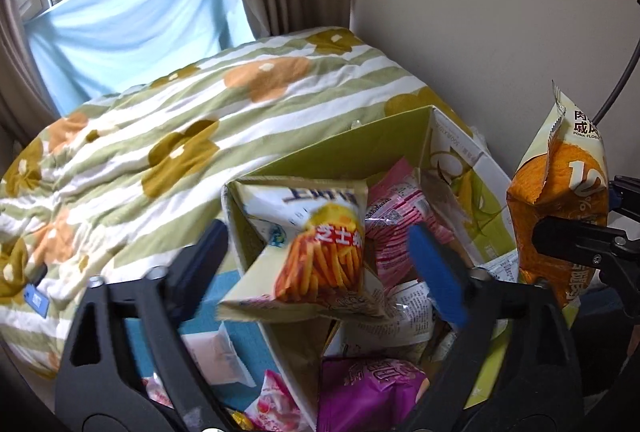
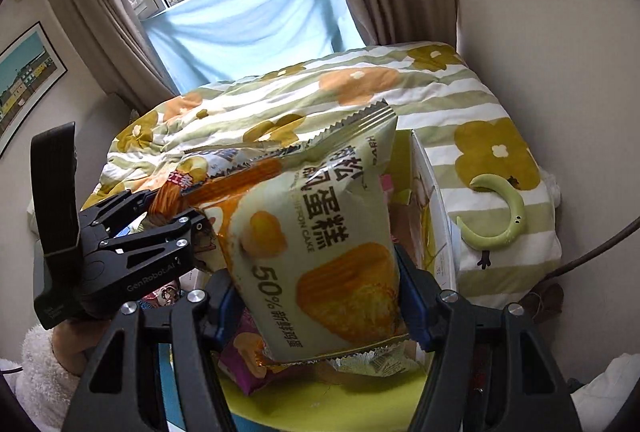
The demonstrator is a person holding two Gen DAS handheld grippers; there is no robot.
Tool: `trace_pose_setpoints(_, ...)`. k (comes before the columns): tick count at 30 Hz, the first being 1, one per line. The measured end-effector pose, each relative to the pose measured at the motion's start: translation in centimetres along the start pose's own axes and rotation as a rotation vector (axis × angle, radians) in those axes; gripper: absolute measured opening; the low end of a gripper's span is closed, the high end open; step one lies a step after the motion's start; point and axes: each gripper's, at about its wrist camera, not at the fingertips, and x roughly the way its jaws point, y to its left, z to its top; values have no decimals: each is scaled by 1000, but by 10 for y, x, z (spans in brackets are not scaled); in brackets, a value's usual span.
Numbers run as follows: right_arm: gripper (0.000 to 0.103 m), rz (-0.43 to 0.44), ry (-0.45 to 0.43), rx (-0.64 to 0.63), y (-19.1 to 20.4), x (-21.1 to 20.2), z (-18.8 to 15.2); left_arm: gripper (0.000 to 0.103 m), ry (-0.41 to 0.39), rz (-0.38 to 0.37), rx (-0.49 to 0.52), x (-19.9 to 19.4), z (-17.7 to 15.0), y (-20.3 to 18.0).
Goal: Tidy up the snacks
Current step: 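Carry both bags over the yellow box and open both tools to drop them in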
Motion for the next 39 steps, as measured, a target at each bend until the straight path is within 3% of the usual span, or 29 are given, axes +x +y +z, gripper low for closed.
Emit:
trace_pose_setpoints(9,62,1,63,60,-9,38,8,102,27,-77,-75,-19,-35,30)
trace_pose_setpoints(16,62,-19,99,80,-16,58,20,102,25,-41,-103,-35,-53,44)
trace_pose_setpoints(22,63,-96,121,41,-16,73,28,102,32,-18,-137,-41,-62,56)
trace_pose_setpoints(23,65,-108,115,32,-16,74,28,102,32,-17,-141,-43,-64,56)
trace_pose_setpoints(25,84,-116,82,41,-17,73,27,102,34,-9,-144,-46,-69,55)
trace_pose_setpoints(26,101,-103,61,53,-18,70,25,102,35,-2,-144,-48,-71,54)
trace_pose_setpoints(30,103,-64,9,55,-14,56,11,102,35,-1,-150,-55,-80,48)
trace_pose_setpoints(34,103,-107,39,-15,-3,49,-5,102,17,-2,-149,-68,-83,42)
trace_pose_setpoints(39,103,-95,20,-43,4,28,-12,102,-26,19,-143,-96,-85,34)
